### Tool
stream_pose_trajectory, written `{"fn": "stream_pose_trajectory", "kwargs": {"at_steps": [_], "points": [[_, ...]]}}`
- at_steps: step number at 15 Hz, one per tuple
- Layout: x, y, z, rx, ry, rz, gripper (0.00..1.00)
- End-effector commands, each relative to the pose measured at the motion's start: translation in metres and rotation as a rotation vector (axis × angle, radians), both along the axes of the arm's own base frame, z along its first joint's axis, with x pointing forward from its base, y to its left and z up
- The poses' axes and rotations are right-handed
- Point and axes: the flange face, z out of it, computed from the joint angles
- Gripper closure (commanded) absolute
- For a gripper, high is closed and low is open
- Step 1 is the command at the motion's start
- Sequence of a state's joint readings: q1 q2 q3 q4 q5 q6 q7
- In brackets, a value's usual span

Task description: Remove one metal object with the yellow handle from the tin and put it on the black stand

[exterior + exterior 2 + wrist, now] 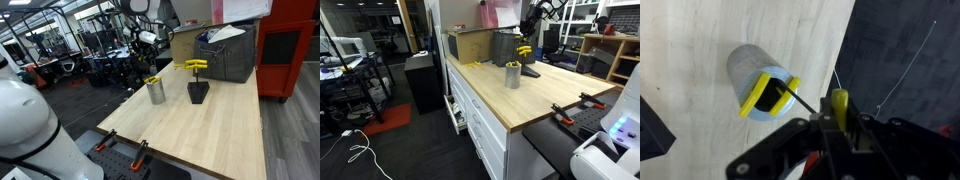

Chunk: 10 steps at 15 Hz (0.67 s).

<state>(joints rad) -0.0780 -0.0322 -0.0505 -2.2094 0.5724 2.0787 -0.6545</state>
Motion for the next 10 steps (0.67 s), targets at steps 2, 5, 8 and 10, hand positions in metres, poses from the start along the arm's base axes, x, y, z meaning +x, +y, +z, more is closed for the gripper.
{"fn": "stream_pose_trajectory", "kwargs": {"at_steps": [2,5,8,10], "points": [[-0.03,-0.019,0.025,0.123,-0.007,-0.194,0.96],[-0.046,-0.028,0.033,0.112,-0.015,-0.296,0.96],[-0.055,-0.037,0.036,0.074,-0.038,-0.408,0.96],[-0.06,-0.045,0.04,0.066,-0.061,-0.487,0.96]]}}
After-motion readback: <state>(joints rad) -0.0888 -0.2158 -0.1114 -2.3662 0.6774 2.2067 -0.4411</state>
